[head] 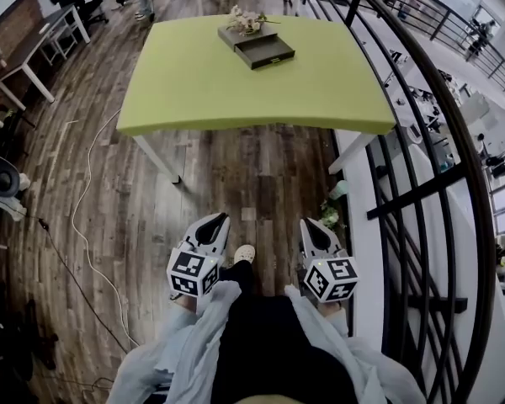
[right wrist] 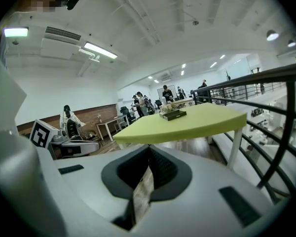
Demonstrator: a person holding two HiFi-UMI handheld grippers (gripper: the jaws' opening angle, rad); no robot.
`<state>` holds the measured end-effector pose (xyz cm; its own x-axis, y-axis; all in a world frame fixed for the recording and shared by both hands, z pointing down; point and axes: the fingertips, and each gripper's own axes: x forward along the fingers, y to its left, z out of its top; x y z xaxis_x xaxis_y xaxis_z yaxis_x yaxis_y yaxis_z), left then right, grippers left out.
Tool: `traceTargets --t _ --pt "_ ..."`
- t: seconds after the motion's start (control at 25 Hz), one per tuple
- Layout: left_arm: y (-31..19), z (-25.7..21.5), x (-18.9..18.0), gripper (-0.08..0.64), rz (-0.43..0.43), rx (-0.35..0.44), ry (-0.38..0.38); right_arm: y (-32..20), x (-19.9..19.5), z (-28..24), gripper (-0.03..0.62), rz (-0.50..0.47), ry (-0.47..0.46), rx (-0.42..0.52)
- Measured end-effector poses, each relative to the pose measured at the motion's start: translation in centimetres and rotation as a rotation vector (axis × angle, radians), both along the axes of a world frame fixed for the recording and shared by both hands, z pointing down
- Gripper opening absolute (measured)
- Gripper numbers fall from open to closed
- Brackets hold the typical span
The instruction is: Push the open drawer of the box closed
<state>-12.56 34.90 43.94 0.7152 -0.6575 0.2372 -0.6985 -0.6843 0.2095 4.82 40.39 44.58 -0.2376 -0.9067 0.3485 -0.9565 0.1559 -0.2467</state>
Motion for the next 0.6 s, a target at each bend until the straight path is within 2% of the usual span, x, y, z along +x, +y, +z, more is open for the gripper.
traceTargets --t 0.6 --pt "-10.3 -0.1 0.3 0.028 0.029 0.009 0.033 -10.1 0.3 -0.1 0.008 0.031 -0.003 0.0"
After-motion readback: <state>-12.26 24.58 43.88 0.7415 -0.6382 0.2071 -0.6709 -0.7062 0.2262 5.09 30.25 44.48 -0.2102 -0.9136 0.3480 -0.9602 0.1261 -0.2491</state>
